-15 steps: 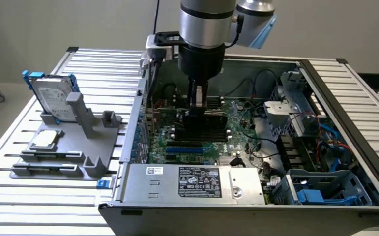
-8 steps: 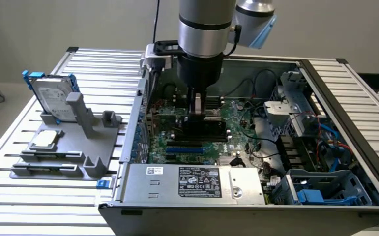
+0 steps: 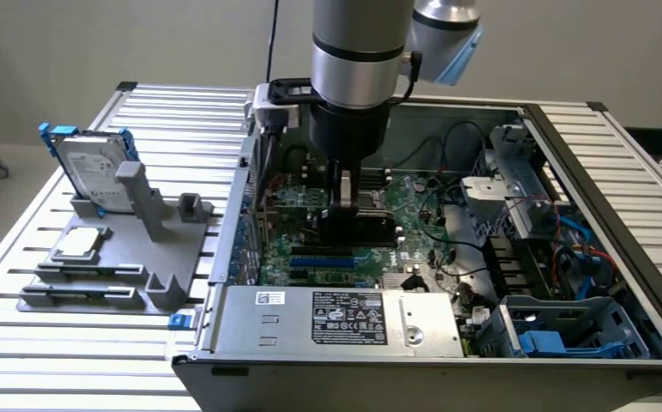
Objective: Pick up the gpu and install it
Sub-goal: 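Insert the gpu into the slot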
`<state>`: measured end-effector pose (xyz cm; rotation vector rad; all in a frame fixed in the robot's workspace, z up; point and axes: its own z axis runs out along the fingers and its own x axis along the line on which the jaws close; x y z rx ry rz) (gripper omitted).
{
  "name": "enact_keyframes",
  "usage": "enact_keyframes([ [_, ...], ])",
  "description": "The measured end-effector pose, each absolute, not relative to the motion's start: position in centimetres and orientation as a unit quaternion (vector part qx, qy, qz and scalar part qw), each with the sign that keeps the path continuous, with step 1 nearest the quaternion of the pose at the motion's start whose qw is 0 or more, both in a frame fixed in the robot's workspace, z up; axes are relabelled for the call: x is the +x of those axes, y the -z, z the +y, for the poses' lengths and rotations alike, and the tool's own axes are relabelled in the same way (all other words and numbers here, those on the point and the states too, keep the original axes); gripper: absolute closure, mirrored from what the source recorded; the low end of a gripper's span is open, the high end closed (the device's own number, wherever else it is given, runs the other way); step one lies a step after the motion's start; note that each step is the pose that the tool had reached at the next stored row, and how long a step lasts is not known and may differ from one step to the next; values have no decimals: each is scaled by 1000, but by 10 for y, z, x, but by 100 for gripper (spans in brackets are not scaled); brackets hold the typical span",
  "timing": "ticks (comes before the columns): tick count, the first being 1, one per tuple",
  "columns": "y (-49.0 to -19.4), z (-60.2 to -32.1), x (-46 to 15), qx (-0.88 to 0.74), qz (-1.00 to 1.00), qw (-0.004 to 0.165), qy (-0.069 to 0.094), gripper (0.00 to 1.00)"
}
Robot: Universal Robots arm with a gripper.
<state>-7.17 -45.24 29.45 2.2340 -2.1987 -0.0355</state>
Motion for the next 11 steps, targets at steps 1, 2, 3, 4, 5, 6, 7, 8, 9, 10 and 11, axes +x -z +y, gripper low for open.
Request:
enact_keyframes([
  [1,-293,-453,-72,713,-701,3,11,73],
  [2,-291,-454,-72,713,-701,3,11,73],
  [3,-290,-454,-72,713,-701,3,11,73],
  [4,-290,-454,-72,713,-701,4,11,73],
  [5,-290,-454,-72,713,-701,4,11,73],
  [6,-290,-454,-72,713,-701,3,11,73],
  [7,-289,-455,-72,713,-701,3,12,73],
  [8,-288,-455,-73,713,-701,3,12,73],
  [9,-288,-455,-73,713,-701,3,12,73],
  [10,-287,-455,-74,713,-701,3,12,73],
  [11,-286,-455,-75,713,-701,2,12,73],
])
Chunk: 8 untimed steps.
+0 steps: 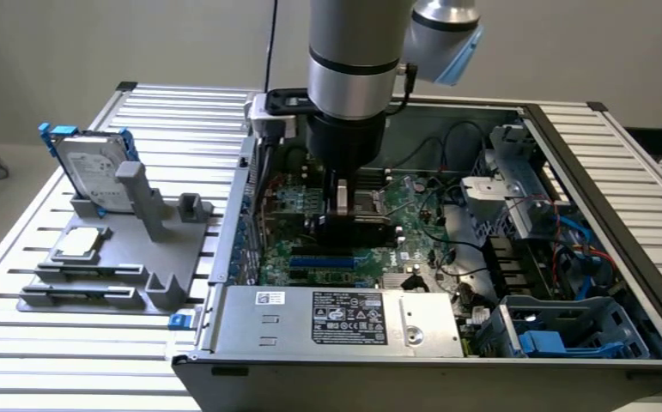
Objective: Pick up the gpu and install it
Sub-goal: 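Insert the gpu into the slot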
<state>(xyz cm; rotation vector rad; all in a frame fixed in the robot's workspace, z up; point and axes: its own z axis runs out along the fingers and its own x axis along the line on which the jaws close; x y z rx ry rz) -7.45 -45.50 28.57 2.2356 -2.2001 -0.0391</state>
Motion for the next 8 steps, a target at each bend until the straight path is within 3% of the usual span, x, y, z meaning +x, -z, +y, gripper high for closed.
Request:
enact_keyframes([
  [8,-280,-456,-77,713,-701,2,14,73],
])
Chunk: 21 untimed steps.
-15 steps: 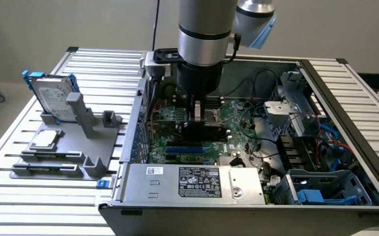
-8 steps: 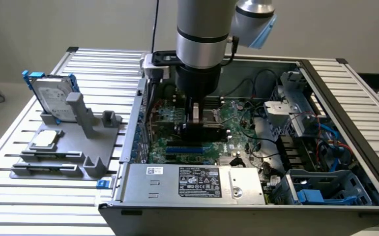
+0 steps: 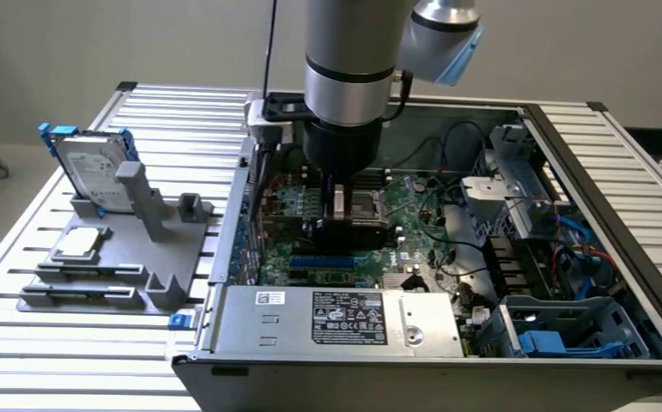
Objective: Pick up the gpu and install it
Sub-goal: 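Insert the gpu into the slot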
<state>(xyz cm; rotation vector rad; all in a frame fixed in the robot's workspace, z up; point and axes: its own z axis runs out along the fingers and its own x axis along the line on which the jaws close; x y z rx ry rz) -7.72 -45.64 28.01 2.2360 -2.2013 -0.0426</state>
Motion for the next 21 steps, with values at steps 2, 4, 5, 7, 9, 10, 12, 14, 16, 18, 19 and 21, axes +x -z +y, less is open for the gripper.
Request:
enact_keyframes([
  [2,-279,-457,-78,712,-702,2,14,73],
  [4,-278,-457,-79,712,-702,2,14,73],
  [5,-278,-457,-80,712,-702,2,14,73],
  [7,-277,-458,-80,712,-702,2,14,73],
  [9,-277,-458,-80,712,-702,2,15,73],
  [10,-277,-458,-80,712,-702,2,15,73],
  [12,-276,-459,-81,712,-702,2,15,73],
  [14,-276,-459,-81,712,-702,2,15,73],
  [16,-276,-459,-81,712,-702,2,15,73],
  [18,-275,-459,-81,712,-702,2,15,73],
  [19,-275,-459,-81,712,-702,2,15,73],
  [21,-274,-459,-82,712,-702,2,15,73],
])
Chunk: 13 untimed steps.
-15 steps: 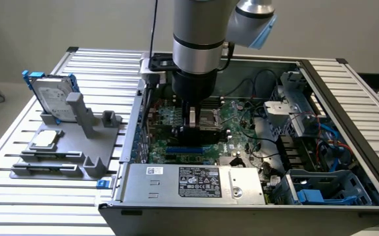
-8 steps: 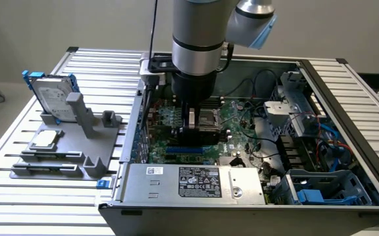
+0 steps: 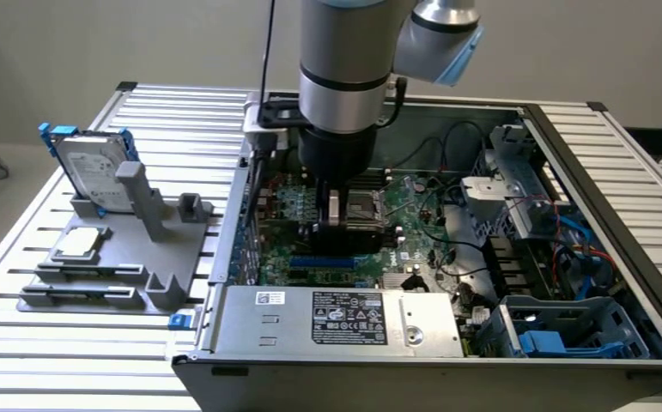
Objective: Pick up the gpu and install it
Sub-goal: 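Insert the gpu into the slot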
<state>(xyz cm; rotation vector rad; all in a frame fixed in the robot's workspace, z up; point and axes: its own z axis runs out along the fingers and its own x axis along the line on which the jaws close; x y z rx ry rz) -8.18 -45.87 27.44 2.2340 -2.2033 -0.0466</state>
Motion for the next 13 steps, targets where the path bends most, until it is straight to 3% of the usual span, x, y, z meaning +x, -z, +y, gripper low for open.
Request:
enact_keyframes([
  [13,-270,-460,-83,705,-709,3,16,73],
])
